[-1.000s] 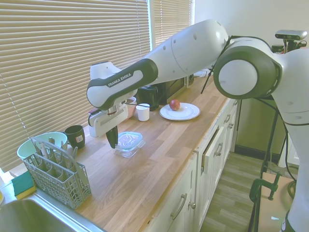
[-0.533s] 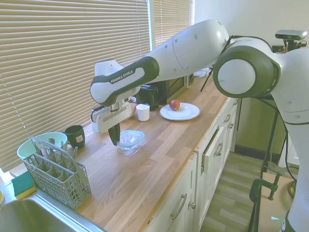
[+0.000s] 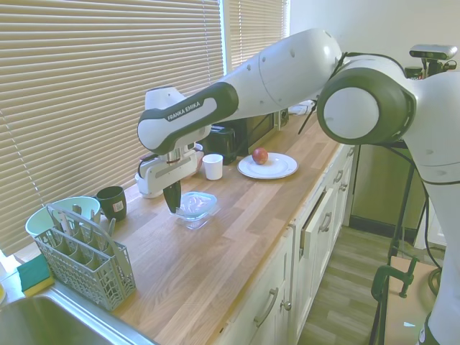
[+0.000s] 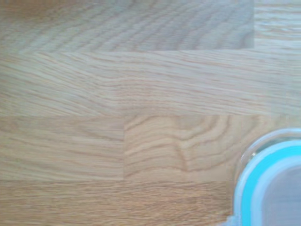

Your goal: Cover the lid of the food container

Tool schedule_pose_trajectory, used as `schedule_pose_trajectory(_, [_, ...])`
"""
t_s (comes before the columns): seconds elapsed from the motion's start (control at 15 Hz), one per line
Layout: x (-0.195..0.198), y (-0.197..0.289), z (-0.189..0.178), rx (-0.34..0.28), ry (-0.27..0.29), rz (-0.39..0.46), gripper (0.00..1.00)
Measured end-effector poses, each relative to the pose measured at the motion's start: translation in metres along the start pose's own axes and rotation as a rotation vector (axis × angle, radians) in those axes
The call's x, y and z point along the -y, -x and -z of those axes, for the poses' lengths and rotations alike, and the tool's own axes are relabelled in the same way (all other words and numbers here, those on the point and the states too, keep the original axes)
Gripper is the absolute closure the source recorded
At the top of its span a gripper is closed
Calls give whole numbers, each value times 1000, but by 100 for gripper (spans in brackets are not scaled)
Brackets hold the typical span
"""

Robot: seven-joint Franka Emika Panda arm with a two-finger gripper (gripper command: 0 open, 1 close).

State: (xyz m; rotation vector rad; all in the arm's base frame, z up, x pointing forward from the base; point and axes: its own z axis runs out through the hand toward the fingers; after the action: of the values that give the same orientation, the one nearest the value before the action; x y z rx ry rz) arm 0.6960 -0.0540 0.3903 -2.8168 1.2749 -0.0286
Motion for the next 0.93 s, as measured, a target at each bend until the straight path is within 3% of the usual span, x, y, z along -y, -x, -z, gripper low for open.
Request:
schedule_pose_trajectory(0.6, [-1, -1, 11, -27, -26, -2, 0])
schedule_pose_trajectory(0.93, [-40, 30, 45, -29, -47, -11, 0])
